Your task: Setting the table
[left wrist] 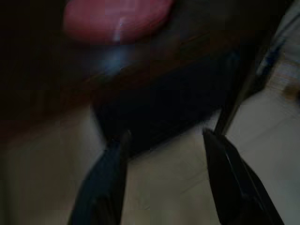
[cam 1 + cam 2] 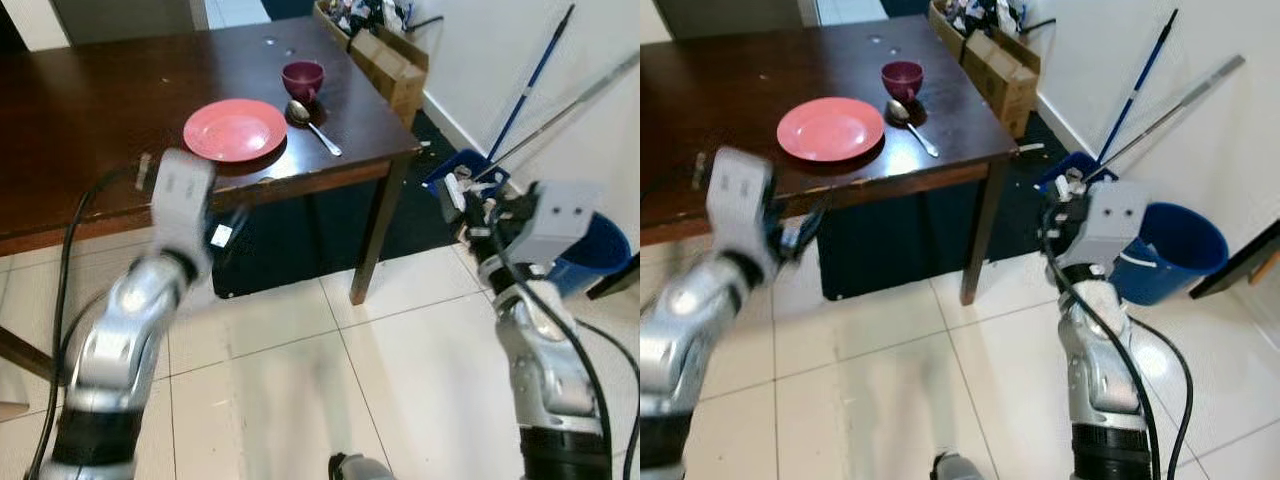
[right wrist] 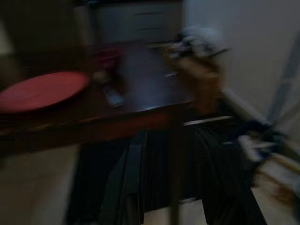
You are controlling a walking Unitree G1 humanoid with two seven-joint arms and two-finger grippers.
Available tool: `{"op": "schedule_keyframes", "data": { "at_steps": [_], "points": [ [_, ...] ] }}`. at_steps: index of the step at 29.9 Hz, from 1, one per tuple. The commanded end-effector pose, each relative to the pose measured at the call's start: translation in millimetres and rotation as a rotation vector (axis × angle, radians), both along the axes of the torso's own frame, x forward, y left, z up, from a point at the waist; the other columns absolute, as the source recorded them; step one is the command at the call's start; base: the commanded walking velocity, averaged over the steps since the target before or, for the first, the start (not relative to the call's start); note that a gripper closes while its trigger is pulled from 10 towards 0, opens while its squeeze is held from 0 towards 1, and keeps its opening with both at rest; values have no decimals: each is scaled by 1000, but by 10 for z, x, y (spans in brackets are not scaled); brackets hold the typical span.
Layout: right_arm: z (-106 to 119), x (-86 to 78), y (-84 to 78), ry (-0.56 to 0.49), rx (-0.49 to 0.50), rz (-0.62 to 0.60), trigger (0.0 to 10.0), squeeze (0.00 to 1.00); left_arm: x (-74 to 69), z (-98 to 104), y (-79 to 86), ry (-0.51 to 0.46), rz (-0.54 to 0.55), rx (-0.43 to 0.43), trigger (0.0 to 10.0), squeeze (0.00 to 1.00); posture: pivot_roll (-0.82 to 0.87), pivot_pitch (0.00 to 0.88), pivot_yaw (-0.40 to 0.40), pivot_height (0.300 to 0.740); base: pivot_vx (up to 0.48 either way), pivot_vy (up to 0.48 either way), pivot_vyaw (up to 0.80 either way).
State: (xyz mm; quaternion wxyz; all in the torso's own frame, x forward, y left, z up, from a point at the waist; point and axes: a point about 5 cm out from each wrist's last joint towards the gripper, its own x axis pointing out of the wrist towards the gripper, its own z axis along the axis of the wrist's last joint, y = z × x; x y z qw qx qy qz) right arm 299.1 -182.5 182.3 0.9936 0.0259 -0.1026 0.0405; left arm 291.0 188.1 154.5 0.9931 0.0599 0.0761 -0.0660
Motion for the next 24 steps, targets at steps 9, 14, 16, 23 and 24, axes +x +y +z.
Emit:
{"op": "schedule_keyframes", "data": {
  "at_steps": [9, 14, 16, 23, 24],
  "points": [
    [-557, -101, 454, 161, -44, 276, 10000, 0, -443, -395, 312, 81, 249, -54, 10000, 0, -35, 51, -18, 740, 0, 0, 0],
    [-1063, -239, 479, 340, -51, 289, 10000, 0, -499, -624, 242, 142, 249, -4, 10000, 0, -46, 50, -17, 740, 0, 0, 0],
    [-1169, -302, 487, 377, -46, 294, 10000, 0, -513, -676, 229, 156, 240, 17, 10000, 0, -46, 51, -17, 740, 0, 0, 0],
    [-1148, -332, 437, 340, -17, 246, 10000, 0, -415, -581, 168, 102, 229, -5, 10000, 0, -61, 52, 1, 740, 0, 0, 0],
    [-1048, -274, 386, 296, -31, 224, 10000, 0, -358, -518, 143, 75, 213, 3, 10000, 0, -68, 50, 6, 740, 0, 0, 0]
  ]
}}
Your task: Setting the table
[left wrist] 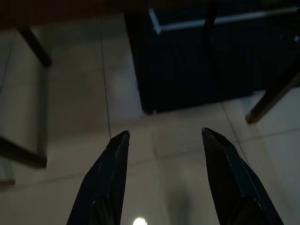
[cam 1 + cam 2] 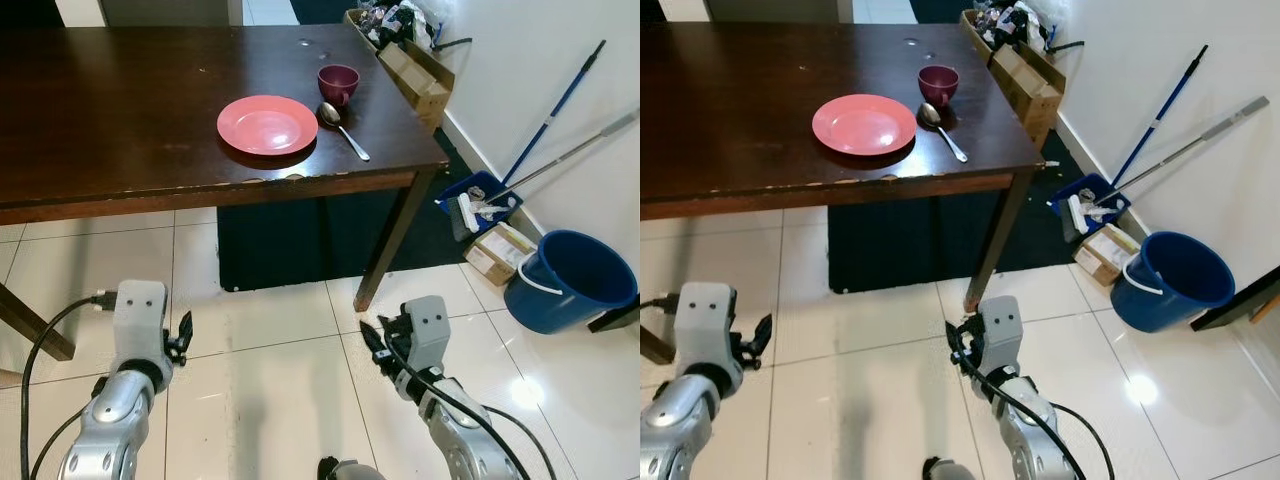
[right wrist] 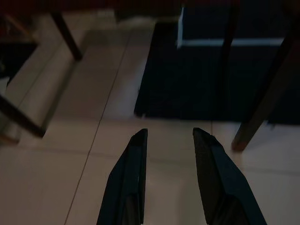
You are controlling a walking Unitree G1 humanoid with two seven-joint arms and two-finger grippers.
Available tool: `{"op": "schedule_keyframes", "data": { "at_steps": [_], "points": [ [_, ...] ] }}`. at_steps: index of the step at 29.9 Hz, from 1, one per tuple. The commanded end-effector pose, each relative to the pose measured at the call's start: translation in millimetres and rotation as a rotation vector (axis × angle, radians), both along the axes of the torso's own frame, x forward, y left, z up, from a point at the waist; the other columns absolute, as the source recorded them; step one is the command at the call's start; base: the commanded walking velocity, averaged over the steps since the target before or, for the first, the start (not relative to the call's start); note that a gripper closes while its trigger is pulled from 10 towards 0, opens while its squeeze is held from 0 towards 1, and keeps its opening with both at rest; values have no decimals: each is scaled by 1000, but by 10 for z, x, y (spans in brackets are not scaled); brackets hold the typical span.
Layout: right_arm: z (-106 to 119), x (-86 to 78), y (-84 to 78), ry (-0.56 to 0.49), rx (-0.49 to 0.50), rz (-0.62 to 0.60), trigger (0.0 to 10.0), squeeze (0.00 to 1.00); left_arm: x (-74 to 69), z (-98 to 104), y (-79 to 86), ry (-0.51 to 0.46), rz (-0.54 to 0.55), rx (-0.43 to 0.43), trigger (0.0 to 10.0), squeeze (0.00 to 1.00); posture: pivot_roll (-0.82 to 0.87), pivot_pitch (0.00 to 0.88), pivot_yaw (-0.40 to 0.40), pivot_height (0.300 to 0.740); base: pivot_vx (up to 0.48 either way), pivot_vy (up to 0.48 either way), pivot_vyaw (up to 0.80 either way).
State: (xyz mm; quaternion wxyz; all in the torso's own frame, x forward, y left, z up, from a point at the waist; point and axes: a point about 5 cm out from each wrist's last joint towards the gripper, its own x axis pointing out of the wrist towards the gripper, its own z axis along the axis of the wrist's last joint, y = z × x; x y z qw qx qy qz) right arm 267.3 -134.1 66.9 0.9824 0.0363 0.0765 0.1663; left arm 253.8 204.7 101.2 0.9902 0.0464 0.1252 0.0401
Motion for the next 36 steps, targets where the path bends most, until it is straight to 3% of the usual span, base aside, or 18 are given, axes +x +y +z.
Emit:
{"op": "schedule_keyframes", "data": {
  "at_steps": [1, 4, 7, 9, 13, 36],
  "points": [
    [172, 82, -132, -88, -20, -49, 10000, 0, 49, 54, -40, -28, -17, 16, 10000, 0, -68, 50, 6, 740, 0, 0, 0],
    [519, 221, -264, -232, -41, -103, 10000, 0, 174, 227, -103, -112, -53, 46, 10000, 0, -76, 48, 5, 740, 0, 0, 0],
    [652, 258, -305, -287, -42, -122, 10000, 0, 213, 294, -125, -149, -61, 56, 10000, 0, -76, 48, 5, 740, 0, 0, 0],
    [966, 328, -396, -407, -40, -175, 10000, 0, 312, 471, -196, -234, -88, 71, 10000, 0, -81, 48, 4, 740, 351, 0, 0],
    [1152, 367, -459, -478, -46, -220, 10000, 0, 399, 634, -287, -299, -131, 84, 10000, 0, -84, 49, 8, 740, 468, 0, 0],
    [968, 328, -532, -396, -14, -269, 10000, 0, 467, 680, -412, -318, -200, 79, 10000, 0, -91, 52, 23, 740, 480, 0, 0]
  ]
}}
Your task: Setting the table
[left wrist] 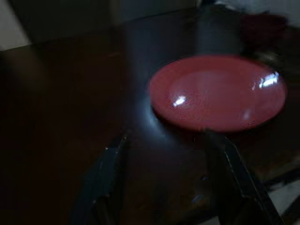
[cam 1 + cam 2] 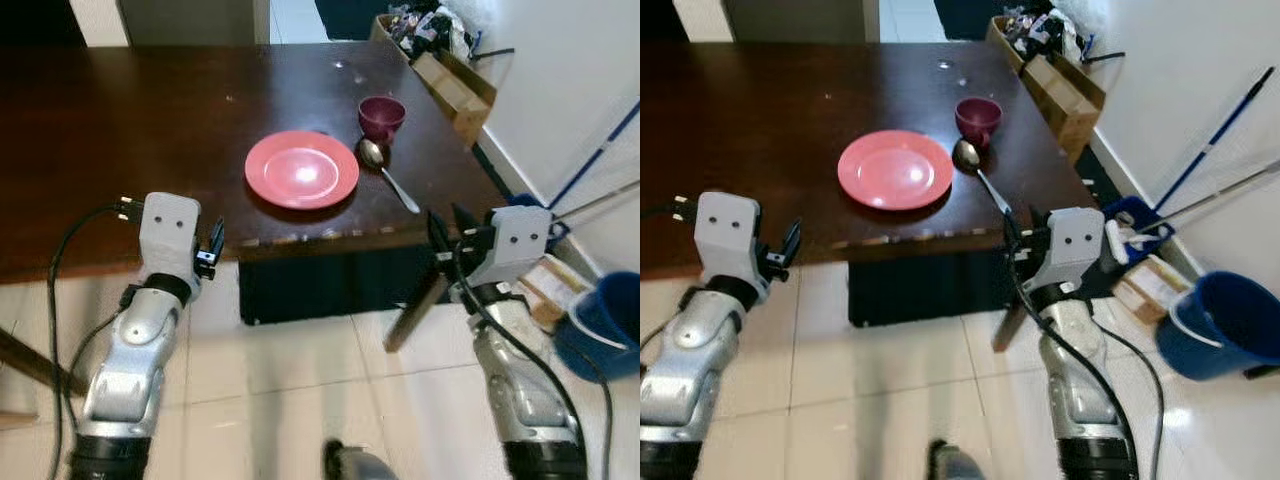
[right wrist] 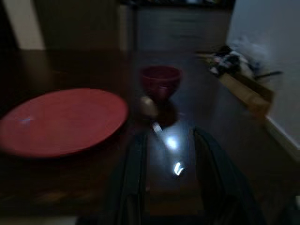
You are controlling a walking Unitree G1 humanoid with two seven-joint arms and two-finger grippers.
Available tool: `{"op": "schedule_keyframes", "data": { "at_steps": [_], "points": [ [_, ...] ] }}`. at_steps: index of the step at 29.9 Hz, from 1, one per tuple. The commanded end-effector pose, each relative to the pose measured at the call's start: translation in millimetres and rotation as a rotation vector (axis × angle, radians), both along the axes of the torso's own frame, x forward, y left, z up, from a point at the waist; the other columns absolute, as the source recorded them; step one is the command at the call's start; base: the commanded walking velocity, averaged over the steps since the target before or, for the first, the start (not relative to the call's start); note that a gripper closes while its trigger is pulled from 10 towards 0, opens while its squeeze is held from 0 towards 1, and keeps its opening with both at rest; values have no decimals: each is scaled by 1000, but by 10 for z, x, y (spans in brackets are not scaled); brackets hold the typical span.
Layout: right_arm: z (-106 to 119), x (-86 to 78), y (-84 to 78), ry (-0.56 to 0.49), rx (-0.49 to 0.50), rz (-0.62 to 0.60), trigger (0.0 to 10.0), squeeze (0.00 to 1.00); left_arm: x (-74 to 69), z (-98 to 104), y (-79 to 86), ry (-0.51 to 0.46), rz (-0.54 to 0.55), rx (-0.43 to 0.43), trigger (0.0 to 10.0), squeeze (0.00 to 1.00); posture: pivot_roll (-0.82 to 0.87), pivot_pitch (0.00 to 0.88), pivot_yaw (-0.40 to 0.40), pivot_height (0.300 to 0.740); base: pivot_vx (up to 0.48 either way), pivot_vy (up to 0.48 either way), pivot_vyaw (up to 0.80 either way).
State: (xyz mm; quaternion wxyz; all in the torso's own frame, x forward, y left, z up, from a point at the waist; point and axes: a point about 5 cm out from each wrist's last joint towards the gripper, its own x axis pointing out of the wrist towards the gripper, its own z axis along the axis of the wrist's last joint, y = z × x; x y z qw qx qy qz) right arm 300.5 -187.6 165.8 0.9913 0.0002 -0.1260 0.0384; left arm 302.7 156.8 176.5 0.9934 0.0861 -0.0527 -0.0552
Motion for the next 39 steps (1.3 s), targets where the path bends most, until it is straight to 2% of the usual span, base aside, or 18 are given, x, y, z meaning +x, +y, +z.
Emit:
{"op": "schedule_keyframes", "data": {
  "at_steps": [1, 10, 17, 23, 27, 29, 31, 32, 35, 36, 39],
  "points": [
    [-31, -5, -4, 12, 10, -5, 10000, 0, -19, -74, 59, 24, 14, 9, 10000, 0, -91, 52, 23, 740, 480, 0, 0],
    [-74, -2, -24, 28, 13, -16, 10000, 0, 41, -82, -43, 28, -44, 16, 10000, 0, -98, 50, 32, 740, 480, 0, 0],
    [-105, -10, -59, 38, 15, -23, 10000, 0, 76, -111, -184, 53, -146, 3, 10000, 0, -104, 44, 36, 740, 428, 0, 0],
    [-197, -42, -67, 74, 21, -9, 10000, 0, 47, -143, -350, 48, -269, -28, 10000, 0, -112, 38, 37, 740, 0, 0, 0],
    [-250, -61, -66, 98, 52, 3, 10000, 0, 47, -217, -456, 48, -323, -5, 10000, 0, -115, 38, 38, 740, 0, 0, 0],
    [-262, -64, -70, 102, 60, 3, 10000, 0, 50, -246, -484, 59, -337, -8, 10000, 0, -115, 38, 38, 740, 0, 0, 0],
    [-291, -71, -112, 111, 74, -12, 10000, 0, 65, -367, -622, 108, -416, -4, 10000, 0, -119, 37, 36, 740, 0, 0, 0],
    [-291, -71, -112, 111, 74, -12, 10000, 0, 65, -367, -622, 108, -416, -4, 10000, 0, -119, 37, 36, 740, 0, 0, 0],
    [-288, -68, -113, 110, 70, -12, 10000, 0, 80, -405, -699, 141, -452, -49, 10000, 0, -124, 36, 38, 740, 0, 0, 0],
    [-277, -67, -114, 106, 66, -13, 10000, 0, 90, -433, -768, 149, -478, -38, 10000, 0, -126, 36, 38, 740, 0, 0, 0],
    [-268, -67, -114, 102, 65, -12, 10000, 0, 98, -458, -819, 149, -495, -21, 10000, 0, -126, 36, 38, 740, 0, 0, 0]
  ]
}}
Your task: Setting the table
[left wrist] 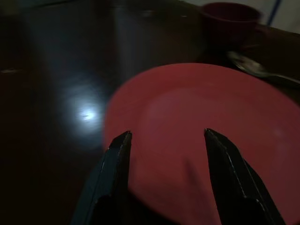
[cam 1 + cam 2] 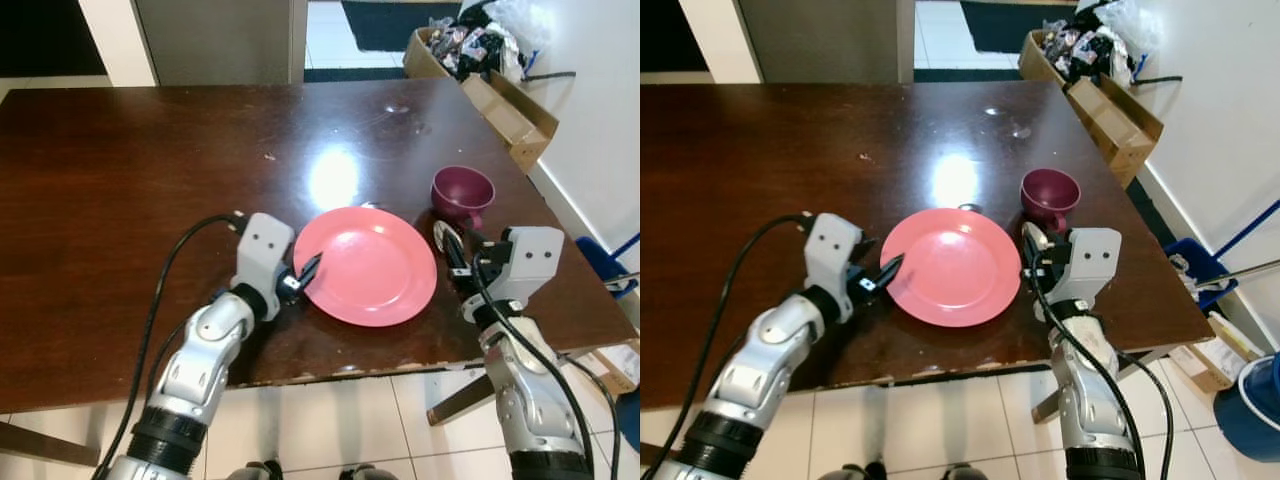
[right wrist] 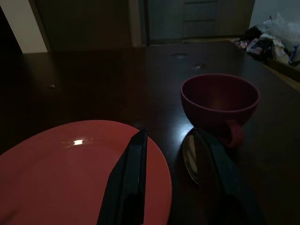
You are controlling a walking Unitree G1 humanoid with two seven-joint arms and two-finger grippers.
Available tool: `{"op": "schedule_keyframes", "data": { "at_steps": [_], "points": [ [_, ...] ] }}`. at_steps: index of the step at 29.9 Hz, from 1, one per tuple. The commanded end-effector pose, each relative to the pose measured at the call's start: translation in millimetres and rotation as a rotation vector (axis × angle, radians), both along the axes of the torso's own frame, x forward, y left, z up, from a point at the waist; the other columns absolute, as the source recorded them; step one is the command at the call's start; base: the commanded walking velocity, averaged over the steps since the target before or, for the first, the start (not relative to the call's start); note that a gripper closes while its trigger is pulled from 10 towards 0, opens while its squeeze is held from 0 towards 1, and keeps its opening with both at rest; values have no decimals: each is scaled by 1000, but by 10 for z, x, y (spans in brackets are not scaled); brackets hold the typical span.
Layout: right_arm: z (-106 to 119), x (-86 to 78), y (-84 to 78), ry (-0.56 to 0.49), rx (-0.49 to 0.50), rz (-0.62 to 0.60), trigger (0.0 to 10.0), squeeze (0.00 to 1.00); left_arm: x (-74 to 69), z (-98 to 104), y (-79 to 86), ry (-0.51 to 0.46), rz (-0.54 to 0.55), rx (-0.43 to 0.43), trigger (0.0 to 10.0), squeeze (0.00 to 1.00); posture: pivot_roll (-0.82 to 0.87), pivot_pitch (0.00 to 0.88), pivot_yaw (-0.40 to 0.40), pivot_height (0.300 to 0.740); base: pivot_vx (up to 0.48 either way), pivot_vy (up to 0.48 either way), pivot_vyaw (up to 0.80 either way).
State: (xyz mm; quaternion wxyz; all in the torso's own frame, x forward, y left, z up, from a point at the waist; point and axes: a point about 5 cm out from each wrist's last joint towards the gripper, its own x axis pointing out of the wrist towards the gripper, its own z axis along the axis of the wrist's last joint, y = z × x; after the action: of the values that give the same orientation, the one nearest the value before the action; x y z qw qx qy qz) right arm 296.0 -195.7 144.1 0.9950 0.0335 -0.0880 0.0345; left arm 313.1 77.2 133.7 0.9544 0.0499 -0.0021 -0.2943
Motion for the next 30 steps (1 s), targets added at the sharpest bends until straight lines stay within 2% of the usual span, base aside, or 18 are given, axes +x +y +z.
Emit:
{"op": "schedule_keyframes", "data": {
  "at_steps": [1, 4, 7, 8, 9, 10, 12, 14, 16, 18, 20, 21, 22, 23, 25, 27, 28, 30],
  "points": [
    [-37, -18, -31, 17, -6, -9, 10000, 0, -7, -46, -90, -5, -41, 25, 10000, 0, -129, 37, 39, 740, 0, 0, 0],
    [-17, -13, -30, 9, -12, -8, 10000, 0, -10, -45, -177, -20, -73, 33, 10000, 0, -131, 39, 40, 740, 0, 0, 0],
    [1, -7, -29, 2, -13, -7, 10000, 0, -18, -46, -323, -69, -135, 90, 10000, 0, -129, 41, 39, 740, 0, 0, 0],
    [1, -7, -29, 2, -13, -7, 10000, 0, -18, -46, -323, -69, -135, 90, 10000, 0, -129, 41, 39, 740, 0, 0, 0],
    [4, -5, -27, 1, -14, -6, 10000, 0, -26, -47, -406, -106, -179, 138, 10000, 0, -130, 43, 40, 740, 0, 0, 0],
    [4, -5, -27, 1, -14, -6, 10000, 0, -26, -47, -406, -106, -179, 138, 10000, 0, -130, 43, 40, 740, 0, 0, 0],
    [8, -5, -23, -1, -14, -6, 10000, 0, -20, -63, -465, -125, -203, 195, 10000, 0, -129, 47, 44, 740, 0, 0, 0],
    [10, -5, -19, -2, -15, -6, 10000, 0, -8, -79, -487, -123, -209, 213, 10000, 0, -129, 49, 48, 740, 0, 0, 0],
    [15, -11, -6, -5, -14, -7, 10000, 0, 45, -204, -507, -50, -202, 285, 10000, 0, -131, 52, 56, 740, 0, 0, 0],
    [16, -12, 0, -6, -14, -7, 10000, 0, 59, -251, -504, -17, -200, 304, 10000, 0, -131, 52, 56, 740, 0, 0, 0],
    [14, -26, 10, -7, -11, -8, 10000, 0, 94, -425, -420, 122, -170, 346, 10000, 0, -132, 56, 61, 740, 0, 0, 0],
    [14, -26, 10, -7, -11, -8, 10000, 0, 94, -425, -420, 122, -170, 346, 10000, 0, -132, 56, 61, 740, 0, 0, 0],
    [8, -33, 9, -6, -10, -7, 10000, 0, 97, -506, -348, 186, -158, 342, 10000, 0, -132, 56, 61, 740, 0, 0, 0],
    [8, -33, 9, -6, -10, -7, 10000, 0, 97, -506, -348, 186, -158, 342, 10000, 0, -132, 56, 61, 740, 0, 0, 0],
    [0, -43, 12, -4, -9, -5, 10000, 0, 92, -628, -204, 293, -130, 318, 10000, 0, -128, 59, 63, 740, 0, 0, 0],
    [-2, -39, 17, -2, -9, 0, 10000, 0, 74, -707, 30, 345, -69, 283, 10000, 0, -119, 64, 60, 740, 0, 0, 0],
    [-2, -39, 17, -2, -9, 0, 10000, 0, 74, -707, 30, 345, -69, 283, 10000, 0, -119, 64, 60, 740, 0, 0, 0],
    [-1, -33, 22, -1, -9, 3, 10000, 0, 46, -733, 147, 367, -52, 266, 10000, 0, -119, 64, 60, 740, 0, 0, 0]
  ]
}}
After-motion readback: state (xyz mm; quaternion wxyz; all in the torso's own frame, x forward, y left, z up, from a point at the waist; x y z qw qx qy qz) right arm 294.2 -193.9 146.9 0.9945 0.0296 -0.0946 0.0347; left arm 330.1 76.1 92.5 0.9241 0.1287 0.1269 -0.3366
